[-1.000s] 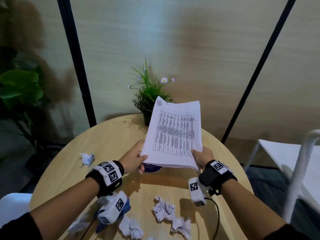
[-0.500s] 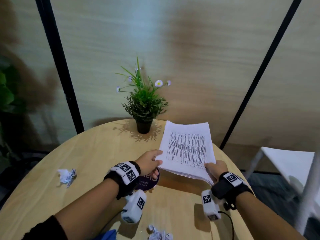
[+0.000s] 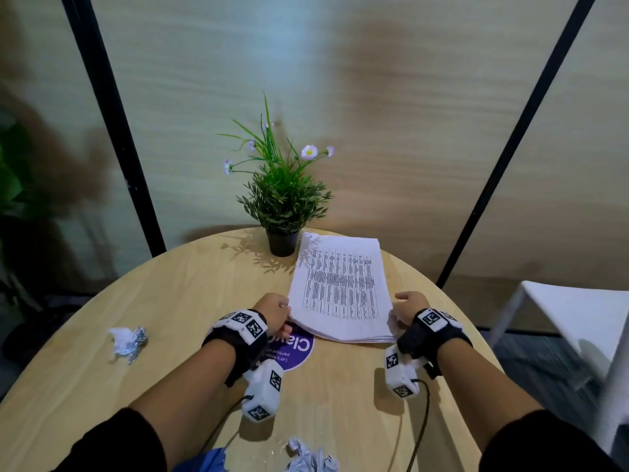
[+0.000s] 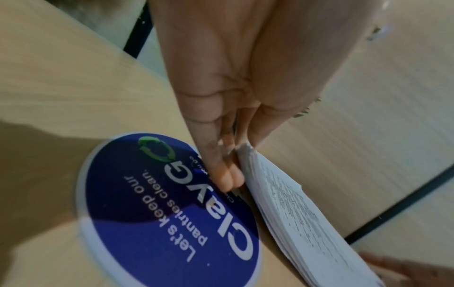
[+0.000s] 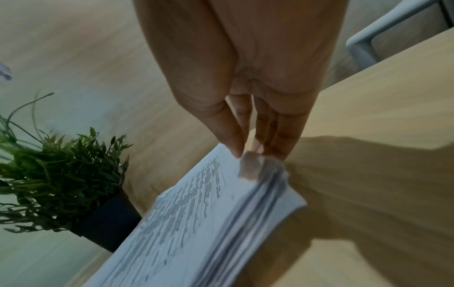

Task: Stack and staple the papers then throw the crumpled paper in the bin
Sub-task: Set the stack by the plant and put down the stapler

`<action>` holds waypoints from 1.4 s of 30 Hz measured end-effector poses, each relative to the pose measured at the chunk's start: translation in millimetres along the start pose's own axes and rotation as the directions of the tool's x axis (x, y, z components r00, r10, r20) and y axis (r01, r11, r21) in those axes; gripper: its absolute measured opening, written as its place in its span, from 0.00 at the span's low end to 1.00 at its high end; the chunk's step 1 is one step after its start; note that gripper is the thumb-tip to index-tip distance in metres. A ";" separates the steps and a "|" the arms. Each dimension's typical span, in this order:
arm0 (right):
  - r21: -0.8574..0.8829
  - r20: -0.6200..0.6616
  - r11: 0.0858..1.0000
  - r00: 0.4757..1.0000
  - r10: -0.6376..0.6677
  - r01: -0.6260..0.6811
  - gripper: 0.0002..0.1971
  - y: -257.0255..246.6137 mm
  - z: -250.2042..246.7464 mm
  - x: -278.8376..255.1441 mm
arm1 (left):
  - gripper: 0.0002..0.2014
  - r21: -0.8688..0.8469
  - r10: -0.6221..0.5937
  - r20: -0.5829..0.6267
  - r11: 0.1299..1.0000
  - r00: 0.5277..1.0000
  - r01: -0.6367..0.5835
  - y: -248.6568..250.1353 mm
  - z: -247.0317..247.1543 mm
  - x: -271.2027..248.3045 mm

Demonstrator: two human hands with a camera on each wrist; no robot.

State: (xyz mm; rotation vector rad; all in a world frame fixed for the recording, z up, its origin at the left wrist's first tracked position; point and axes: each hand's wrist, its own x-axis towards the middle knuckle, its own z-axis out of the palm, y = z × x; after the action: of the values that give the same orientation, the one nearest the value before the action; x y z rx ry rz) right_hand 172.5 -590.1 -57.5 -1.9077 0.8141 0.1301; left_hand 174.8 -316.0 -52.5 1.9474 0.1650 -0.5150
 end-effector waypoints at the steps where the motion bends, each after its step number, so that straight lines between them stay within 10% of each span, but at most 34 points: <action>1: -0.038 0.022 0.999 1.000 -0.002 0.003 0.21 2.9 -0.9 -2.1 | 0.14 0.014 -0.024 0.005 1.000 1.000 0.024 -1.6 -1.8 -1.4; 12: -0.303 0.222 0.941 0.971 -0.086 0.153 0.06 15.7 -17.0 -106.5 | 0.11 0.313 0.016 0.151 0.948 0.988 -0.063 6.9 -16.8 -94.8; 17: -0.436 0.370 0.851 0.920 -0.127 0.292 0.02 26.1 -6.8 -181.3 | 0.17 0.609 0.057 0.222 0.772 0.973 -0.184 -7.0 -30.8 -160.5; 26: -0.599 0.542 0.668 0.838 -0.068 0.442 0.36 63.8 17.1 -265.3 | 0.28 0.825 -0.024 0.112 0.559 0.993 -0.079 -63.4 -44.1 -226.6; 34: -0.776 0.560 0.341 0.828 -0.012 0.530 0.70 83.3 34.3 -296.7 | 0.51 0.868 -0.096 0.292 0.445 0.952 -0.221 -89.8 -12.8 -278.6; 42: -0.783 0.574 0.261 0.818 -0.043 0.564 0.62 104.2 54.3 -321.2 | 0.62 0.900 -0.046 0.256 0.375 0.965 -0.221 -116.3 3.5 -289.9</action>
State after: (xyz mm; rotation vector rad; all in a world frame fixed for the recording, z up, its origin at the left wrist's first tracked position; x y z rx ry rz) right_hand -121.0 -417.3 -25.9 -2.9440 -0.1450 0.9721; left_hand -126.1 -235.9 -27.7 2.9604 -0.5364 -0.8943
